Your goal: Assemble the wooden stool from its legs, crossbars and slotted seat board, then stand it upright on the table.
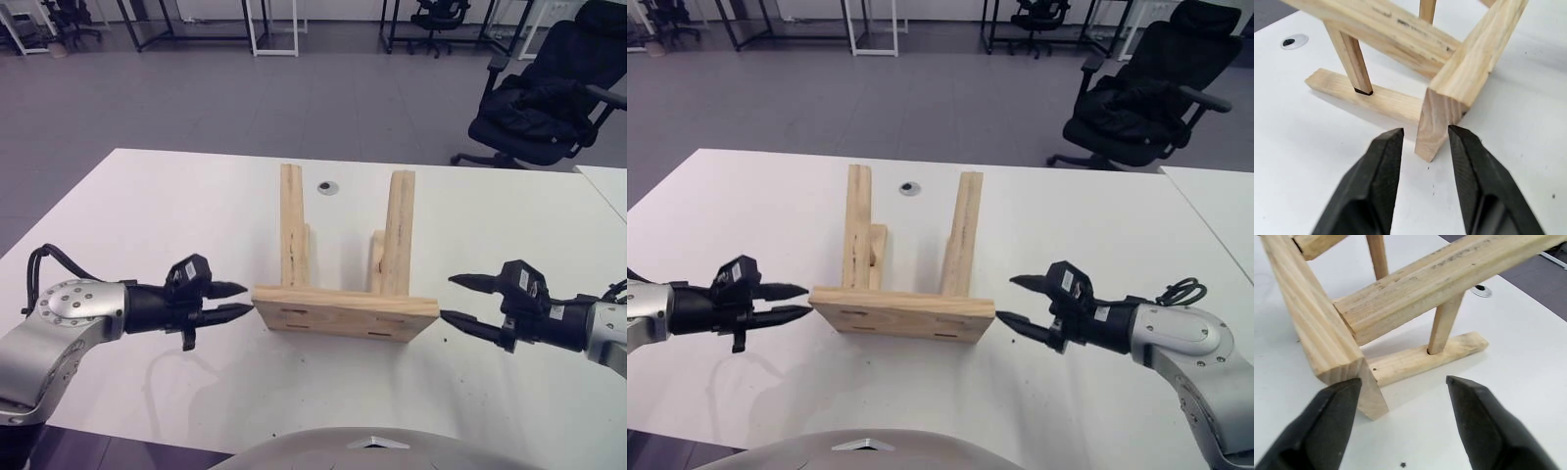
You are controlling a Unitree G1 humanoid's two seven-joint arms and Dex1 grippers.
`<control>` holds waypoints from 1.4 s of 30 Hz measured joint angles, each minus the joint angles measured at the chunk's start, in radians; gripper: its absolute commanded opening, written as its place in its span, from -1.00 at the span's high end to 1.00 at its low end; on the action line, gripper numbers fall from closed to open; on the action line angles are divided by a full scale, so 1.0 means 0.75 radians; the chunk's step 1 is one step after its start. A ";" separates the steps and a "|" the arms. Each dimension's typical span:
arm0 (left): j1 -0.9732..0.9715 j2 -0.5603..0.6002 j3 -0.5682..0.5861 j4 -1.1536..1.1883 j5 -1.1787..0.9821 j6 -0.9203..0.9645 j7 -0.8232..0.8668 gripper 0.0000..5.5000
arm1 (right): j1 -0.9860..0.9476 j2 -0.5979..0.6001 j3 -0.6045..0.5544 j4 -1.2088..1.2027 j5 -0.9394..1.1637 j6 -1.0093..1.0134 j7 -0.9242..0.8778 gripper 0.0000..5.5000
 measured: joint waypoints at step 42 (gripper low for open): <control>-0.559 -0.308 -0.497 0.611 0.300 -0.503 -0.327 0.07 | -0.191 0.002 0.506 0.257 -0.162 -0.314 0.121 0.46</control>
